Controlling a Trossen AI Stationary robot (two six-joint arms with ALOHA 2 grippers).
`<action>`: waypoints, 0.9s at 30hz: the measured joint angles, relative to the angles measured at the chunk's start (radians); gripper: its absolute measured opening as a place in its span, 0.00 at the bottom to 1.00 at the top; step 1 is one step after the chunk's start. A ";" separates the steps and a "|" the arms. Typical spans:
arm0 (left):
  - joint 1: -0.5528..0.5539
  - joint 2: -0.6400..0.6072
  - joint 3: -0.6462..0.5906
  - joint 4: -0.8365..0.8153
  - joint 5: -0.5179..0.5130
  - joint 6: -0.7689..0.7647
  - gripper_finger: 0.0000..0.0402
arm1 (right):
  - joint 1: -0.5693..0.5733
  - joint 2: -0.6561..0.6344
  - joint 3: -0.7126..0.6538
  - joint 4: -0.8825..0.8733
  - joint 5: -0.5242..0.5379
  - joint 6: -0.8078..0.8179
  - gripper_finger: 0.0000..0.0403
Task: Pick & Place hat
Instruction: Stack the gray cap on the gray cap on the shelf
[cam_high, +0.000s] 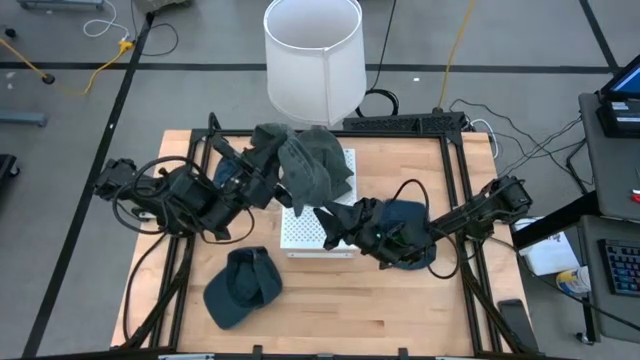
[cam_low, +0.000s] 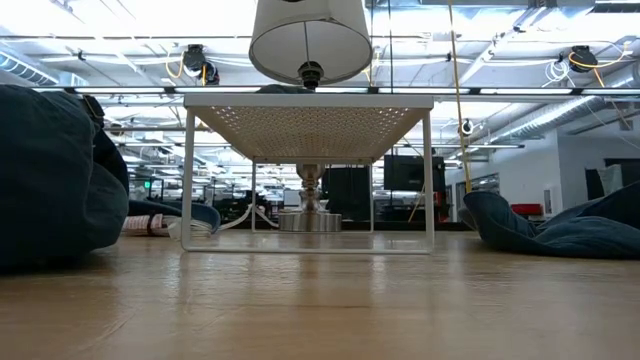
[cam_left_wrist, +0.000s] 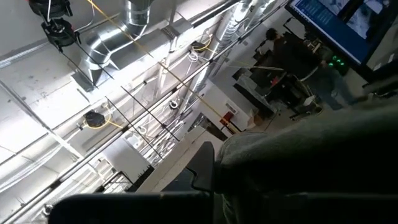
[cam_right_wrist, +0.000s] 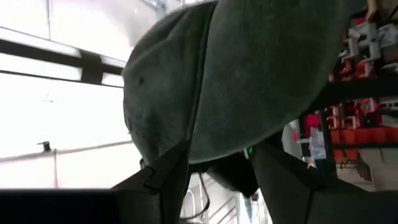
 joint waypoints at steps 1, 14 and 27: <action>-0.003 0.000 0.000 0.000 0.001 -0.007 0.06 | -0.002 0.000 0.000 -0.010 0.018 0.001 0.42; -0.056 0.000 0.000 -0.137 -0.006 -0.071 0.06 | -0.023 0.000 0.000 0.074 0.083 -0.046 0.41; -0.068 0.000 0.000 -0.152 -0.138 -0.057 0.06 | 0.003 0.000 0.000 0.076 0.053 -0.094 0.02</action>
